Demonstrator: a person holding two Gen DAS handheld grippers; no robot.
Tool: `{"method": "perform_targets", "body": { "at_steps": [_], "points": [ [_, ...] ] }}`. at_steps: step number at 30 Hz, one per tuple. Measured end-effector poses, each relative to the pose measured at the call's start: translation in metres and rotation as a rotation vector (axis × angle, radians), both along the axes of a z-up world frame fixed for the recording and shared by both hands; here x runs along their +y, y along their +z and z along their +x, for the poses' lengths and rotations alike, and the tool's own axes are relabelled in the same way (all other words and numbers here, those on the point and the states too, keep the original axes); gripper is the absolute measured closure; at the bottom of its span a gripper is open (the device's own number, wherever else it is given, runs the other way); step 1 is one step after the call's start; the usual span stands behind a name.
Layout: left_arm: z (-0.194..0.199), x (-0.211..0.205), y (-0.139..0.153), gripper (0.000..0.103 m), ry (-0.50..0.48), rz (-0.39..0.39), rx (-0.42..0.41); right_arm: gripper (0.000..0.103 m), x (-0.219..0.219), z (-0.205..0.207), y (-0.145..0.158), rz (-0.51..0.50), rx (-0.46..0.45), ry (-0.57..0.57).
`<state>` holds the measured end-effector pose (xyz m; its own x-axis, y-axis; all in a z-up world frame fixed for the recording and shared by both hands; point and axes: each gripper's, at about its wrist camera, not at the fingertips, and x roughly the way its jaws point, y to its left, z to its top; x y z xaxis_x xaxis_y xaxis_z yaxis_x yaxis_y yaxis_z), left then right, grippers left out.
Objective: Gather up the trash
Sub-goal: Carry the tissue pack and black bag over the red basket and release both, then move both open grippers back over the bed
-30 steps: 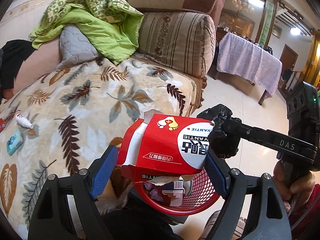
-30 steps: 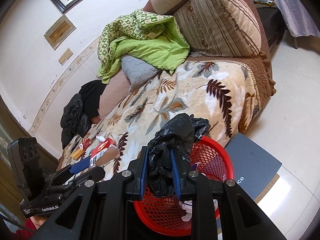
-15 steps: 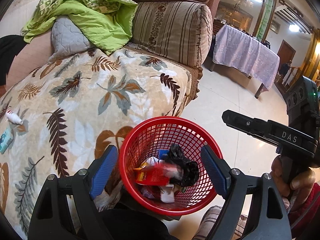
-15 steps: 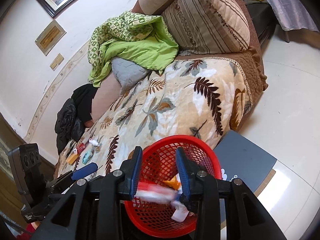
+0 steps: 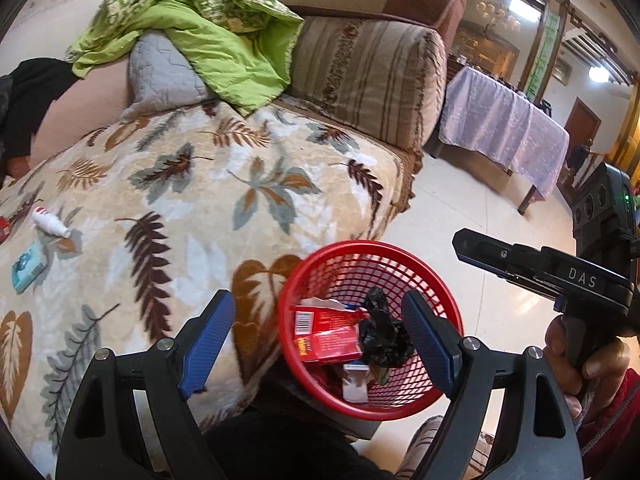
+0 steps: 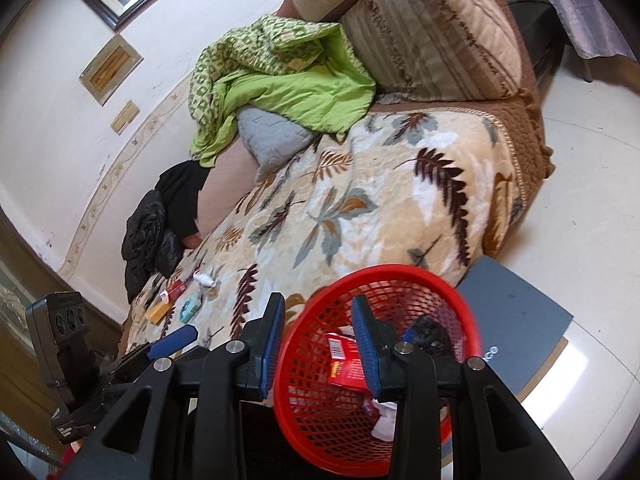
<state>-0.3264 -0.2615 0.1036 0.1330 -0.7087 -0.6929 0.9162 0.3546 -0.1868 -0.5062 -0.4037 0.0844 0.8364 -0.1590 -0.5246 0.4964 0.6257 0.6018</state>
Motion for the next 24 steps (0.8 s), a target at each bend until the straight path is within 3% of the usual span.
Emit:
{"method": "perform_targets", "body": {
  "at_steps": [8,15,19,24],
  "points": [
    [0.05,0.039,0.0,0.019,0.114,-0.021,0.026,0.065,0.028,0.06,0.008,-0.035,0.008,0.14],
    [0.127,0.098,-0.001,0.019,0.302,-0.066,0.04,0.065,0.053,0.129,0.012,-0.083,0.046,0.282],
    [0.183,0.127,-0.004,0.019,0.425,-0.076,-0.035,0.065,0.071,0.172,0.012,-0.101,0.071,0.355],
    [0.26,0.141,-0.018,0.019,0.493,-0.05,-0.096,0.065,0.089,0.219,0.013,-0.103,0.084,0.419]
  ]
}}
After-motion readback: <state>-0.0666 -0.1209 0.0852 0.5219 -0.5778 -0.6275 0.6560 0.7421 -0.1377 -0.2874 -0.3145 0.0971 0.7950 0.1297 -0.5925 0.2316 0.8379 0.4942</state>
